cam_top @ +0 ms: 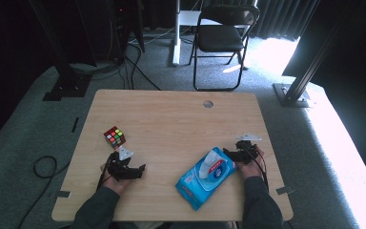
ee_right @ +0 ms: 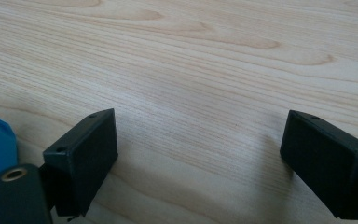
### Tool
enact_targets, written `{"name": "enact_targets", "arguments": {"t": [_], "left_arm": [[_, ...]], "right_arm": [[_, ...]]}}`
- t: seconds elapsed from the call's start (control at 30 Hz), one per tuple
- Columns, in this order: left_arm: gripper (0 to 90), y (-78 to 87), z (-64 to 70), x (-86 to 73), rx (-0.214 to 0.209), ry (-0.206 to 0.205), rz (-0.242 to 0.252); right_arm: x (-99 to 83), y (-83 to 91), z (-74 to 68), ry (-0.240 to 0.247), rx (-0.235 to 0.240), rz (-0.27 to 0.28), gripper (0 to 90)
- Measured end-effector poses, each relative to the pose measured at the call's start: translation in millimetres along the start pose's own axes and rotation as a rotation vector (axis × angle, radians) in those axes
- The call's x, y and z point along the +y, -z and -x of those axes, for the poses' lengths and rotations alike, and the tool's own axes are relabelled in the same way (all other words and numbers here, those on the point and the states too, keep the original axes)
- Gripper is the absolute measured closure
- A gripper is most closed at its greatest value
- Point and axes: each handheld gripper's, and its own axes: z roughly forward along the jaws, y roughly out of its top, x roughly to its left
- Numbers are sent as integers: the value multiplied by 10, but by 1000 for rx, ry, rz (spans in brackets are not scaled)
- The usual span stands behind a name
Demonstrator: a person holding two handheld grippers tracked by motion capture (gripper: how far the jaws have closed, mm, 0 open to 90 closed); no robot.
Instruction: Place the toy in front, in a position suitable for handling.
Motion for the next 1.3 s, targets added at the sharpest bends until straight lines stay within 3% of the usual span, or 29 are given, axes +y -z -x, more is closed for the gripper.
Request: {"name": "enact_targets", "arguments": {"t": [0.17,0.4,0.53,1.03,1.3], "left_arm": [[130,8,-12,-7,-4,0,4],[161,67,-139,-31,7,10,-15],[235,130,-160,-20,21,22,-31],[246,321,-305,48,-18,111,39],[246,385,-337,72,-21,116,52]], "right_arm": [[6,-6,8,7,6,0,105],[9,-9,10,7,7,-1,106],[9,-9,10,7,7,0,105],[10,-10,11,6,7,0,106],[10,-10,11,7,7,0,106]]}}
